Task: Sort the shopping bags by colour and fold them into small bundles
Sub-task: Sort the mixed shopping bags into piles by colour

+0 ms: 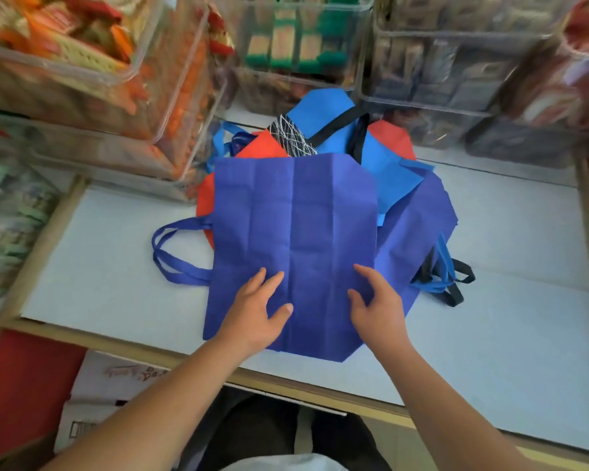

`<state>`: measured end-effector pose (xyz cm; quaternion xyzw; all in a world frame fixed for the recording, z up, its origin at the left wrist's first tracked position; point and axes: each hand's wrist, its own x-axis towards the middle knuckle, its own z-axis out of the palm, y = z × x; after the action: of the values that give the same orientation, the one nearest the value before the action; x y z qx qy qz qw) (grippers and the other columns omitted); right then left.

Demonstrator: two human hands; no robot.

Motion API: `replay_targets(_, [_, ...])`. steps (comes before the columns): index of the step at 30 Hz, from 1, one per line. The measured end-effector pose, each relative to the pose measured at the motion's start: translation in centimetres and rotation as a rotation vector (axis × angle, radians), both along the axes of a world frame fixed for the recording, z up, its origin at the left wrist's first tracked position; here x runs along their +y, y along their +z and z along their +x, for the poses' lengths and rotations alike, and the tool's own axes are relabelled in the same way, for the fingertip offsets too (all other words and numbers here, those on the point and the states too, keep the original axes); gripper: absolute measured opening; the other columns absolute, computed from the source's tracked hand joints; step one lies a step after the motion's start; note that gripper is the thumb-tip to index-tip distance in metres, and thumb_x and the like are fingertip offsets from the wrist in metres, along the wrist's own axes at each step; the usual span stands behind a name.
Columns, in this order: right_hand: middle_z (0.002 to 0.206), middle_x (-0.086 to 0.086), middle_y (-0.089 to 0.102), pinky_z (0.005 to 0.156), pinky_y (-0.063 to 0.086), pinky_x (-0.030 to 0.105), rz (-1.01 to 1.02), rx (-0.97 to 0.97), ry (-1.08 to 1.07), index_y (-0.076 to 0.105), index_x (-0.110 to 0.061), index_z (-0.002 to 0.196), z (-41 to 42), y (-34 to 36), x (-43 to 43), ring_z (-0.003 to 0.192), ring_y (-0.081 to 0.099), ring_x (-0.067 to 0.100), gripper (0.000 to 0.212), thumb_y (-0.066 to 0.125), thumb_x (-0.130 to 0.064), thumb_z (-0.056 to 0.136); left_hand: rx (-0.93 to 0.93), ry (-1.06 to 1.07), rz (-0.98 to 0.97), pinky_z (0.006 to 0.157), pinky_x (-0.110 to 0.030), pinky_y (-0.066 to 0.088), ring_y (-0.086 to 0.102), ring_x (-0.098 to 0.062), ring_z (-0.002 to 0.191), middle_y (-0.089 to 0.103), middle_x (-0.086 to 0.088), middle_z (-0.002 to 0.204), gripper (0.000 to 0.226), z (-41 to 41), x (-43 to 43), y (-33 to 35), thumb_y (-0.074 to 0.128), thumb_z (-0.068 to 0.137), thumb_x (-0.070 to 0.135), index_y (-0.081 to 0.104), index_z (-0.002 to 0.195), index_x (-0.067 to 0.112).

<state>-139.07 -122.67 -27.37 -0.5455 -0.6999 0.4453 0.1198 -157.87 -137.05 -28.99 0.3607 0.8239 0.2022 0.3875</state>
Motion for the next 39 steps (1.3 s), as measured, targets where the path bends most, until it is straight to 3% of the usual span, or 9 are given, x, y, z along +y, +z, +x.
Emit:
replay_targets(5, [0.133,-0.017,0.056,0.095,0.039,0.008,0.107,0.153,-0.127,0.051,-0.028,0.142,2.5,5.6,3.5,0.118,0.052,0.001,0.049,0.056,-0.007,0.099,0.117,-0.059,0.070,0.125,-0.040,0.021,0.013,-0.021,0.156,0.015,0.000,0.170,0.072,2.4,2.2,2.0,0.058,0.096,0.058,0.032,0.159,0.034])
replay_targets(8, [0.138,-0.007,0.058,0.102,0.045,0.028,0.092,0.133,-0.251,0.048,-0.028,0.146,7.5,7.0,7.4,0.121,0.057,0.017,0.051,0.056,-0.009,0.099,0.147,-0.114,0.115,0.126,-0.038,0.018,0.017,-0.026,0.156,0.020,-0.006,0.169,0.076,5.3,5.5,3.3,0.054,0.090,0.065,0.037,0.157,0.032])
replay_targets(14, [0.151,0.004,0.048,0.110,0.038,0.037,0.074,-0.034,-0.499,0.041,-0.019,0.153,21.6,5.6,15.2,0.137,0.048,0.027,0.055,0.055,-0.014,0.100,0.136,-0.242,0.099,0.125,-0.042,0.019,0.013,-0.027,0.156,0.017,-0.007,0.169,0.083,14.4,13.4,4.1,0.046,0.086,0.069,0.035,0.158,0.029])
replay_targets(18, [0.161,0.024,0.019,0.119,0.022,0.052,0.177,-0.533,-0.354,0.036,-0.022,0.157,26.9,3.5,17.9,0.148,0.022,0.043,0.067,0.063,-0.033,0.096,0.041,-0.282,0.046,0.125,-0.038,0.020,0.015,-0.021,0.156,0.017,-0.004,0.170,0.073,19.3,16.6,3.1,0.058,0.096,0.055,0.031,0.159,0.031])
replay_targets(23, [0.170,-0.006,-0.017,0.121,0.005,0.064,-0.044,-0.614,0.092,0.010,-0.058,0.155,23.5,-0.2,14.4,0.156,-0.014,0.032,0.065,0.038,-0.070,0.097,-0.024,-0.280,0.037,0.124,-0.033,0.021,0.018,-0.014,0.155,0.022,0.002,0.168,0.072,22.1,17.8,2.4,0.056,0.097,0.055,0.030,0.159,0.030])
replay_targets(26, [0.169,-0.015,-0.017,0.119,0.003,0.068,-0.206,-0.547,0.150,0.001,-0.065,0.152,21.7,-2.5,13.1,0.156,-0.015,0.030,0.064,0.027,-0.078,0.095,0.001,-0.231,0.037,0.120,-0.022,0.018,0.020,-0.012,0.154,0.024,0.002,0.167,0.068,22.0,17.2,2.5,0.056,0.101,0.046,0.030,0.160,0.024])
replay_targets(32, [0.168,-0.018,-0.018,0.118,-0.001,0.069,-0.161,-0.664,0.257,0.007,-0.063,0.153,23.3,-4.6,17.0,0.155,-0.020,0.031,0.060,0.019,-0.077,0.095,0.076,-0.075,0.057,0.111,-0.013,0.021,0.035,-0.012,0.147,0.039,0.003,0.159,0.056,19.6,14.0,2.4,0.058,0.102,0.034,0.043,0.153,0.016])
replay_targets(36, [0.170,-0.019,-0.003,0.118,0.000,0.070,-0.117,-0.646,0.274,0.030,-0.061,0.147,25.0,-4.7,21.3,0.157,-0.013,0.028,0.052,0.024,-0.074,0.097,0.104,0.013,0.112,0.115,-0.024,0.032,0.045,-0.014,0.140,0.049,0.001,0.152,0.050,17.3,12.1,1.8,0.062,0.100,0.029,0.052,0.147,0.013])
replay_targets(39, [0.170,-0.003,0.009,0.119,0.007,0.066,-0.011,-0.684,0.246,0.046,-0.046,0.143,23.5,-3.9,21.7,0.157,-0.002,0.029,0.054,0.029,-0.071,0.098,0.130,0.093,0.157,0.112,-0.035,0.042,0.052,-0.016,0.132,0.056,0.000,0.143,0.046,15.2,10.7,1.7,0.064,0.099,0.027,0.057,0.142,0.011])
